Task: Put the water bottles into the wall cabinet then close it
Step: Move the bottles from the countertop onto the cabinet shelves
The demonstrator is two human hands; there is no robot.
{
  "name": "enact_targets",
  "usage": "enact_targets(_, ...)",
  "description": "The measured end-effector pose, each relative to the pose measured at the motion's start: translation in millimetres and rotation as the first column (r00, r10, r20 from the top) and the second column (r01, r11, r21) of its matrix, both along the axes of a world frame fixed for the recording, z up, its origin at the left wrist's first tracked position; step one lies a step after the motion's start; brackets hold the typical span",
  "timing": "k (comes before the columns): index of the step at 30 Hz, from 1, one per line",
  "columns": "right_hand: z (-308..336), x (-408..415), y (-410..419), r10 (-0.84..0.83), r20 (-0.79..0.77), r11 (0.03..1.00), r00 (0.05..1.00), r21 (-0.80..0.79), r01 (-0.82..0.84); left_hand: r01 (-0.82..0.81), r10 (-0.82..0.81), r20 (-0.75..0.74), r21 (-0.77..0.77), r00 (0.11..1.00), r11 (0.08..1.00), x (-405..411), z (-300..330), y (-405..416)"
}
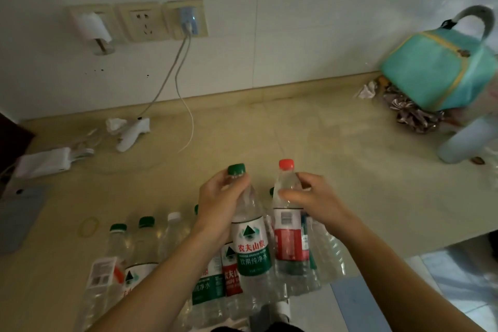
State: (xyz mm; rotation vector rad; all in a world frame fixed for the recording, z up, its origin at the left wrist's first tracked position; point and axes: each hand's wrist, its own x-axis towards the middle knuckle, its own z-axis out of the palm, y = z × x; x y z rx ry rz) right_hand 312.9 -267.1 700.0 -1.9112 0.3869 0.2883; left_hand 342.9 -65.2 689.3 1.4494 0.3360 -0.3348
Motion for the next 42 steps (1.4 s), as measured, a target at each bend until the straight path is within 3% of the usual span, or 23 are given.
enact_targets(10, 33.8, 56.3, -1.9, -0.009, 0.411, 0.995, 0.912, -0.089, 0.050, -0.097, 0.037, 0.446, 0.113, 0.894, 0.989, 51.1, 43.6, -11.2)
enact_targets(15, 15.0, 87.4, -4.0, 0.017, 0.483, 0.983, 0.876, -0.170, 0.075, -0.143, -0.014, 0.548, 0.243, 0.836, 0.960, 64.5, 31.1, -21.1)
enact_targets(24, -28.2, 104.5, -16.2, 0.109, 0.470, 0.986, 0.876, -0.162, -0.036, -0.237, 0.015, 0.550, 0.336, 0.835, 0.912, 74.5, 3.9, -20.4)
enact_targets(33, -36.9, 119.8, -32.5, 0.253, 0.413, 0.961, 0.875, -0.210, -0.178, -0.085, -0.092, 0.396, 0.408, 0.914, 0.909, 80.4, 5.2, -20.5)
enact_targets(37, -54.3, 118.8, -42.4, 0.308, 0.326, 0.948, 0.894, -0.179, -0.262, -0.052, -0.072, 0.294, 0.391, 0.953, 0.919, 70.0, -16.6, -22.1)
enact_targets(42, -70.5, 130.6, -44.3, 0.337, 0.185, 0.941, 0.923, -0.073, -0.329, -0.138, 0.059, 0.215, 0.372, 0.975, 0.918, 66.6, -48.4, -32.5)
